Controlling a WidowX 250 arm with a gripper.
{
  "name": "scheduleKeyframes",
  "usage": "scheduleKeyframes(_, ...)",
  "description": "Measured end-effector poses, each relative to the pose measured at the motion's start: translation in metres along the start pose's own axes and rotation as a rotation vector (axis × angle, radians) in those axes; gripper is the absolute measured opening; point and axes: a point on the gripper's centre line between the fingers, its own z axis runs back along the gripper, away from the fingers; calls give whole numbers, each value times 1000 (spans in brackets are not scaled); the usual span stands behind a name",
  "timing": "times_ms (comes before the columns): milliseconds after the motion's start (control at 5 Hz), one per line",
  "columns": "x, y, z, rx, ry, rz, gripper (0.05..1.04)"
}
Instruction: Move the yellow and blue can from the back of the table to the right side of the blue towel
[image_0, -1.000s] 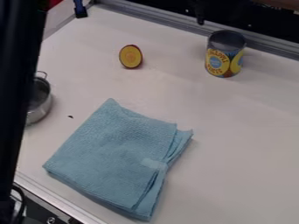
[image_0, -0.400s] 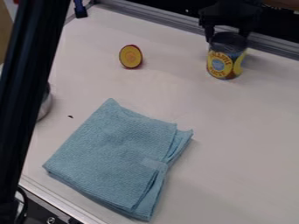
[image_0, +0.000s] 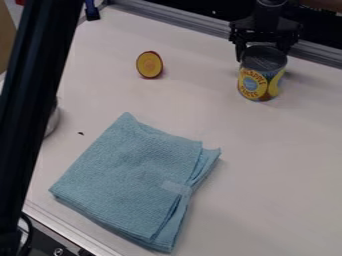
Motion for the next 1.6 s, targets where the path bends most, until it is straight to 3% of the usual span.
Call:
scheduleKeyframes(200,-20,-4,-2,3,57,-43,999)
scheduleKeyframes(600,-63,-21,4,-9,112,-142,999)
scheduleKeyframes(1600,-167,-1,32,-63,190,-454,999)
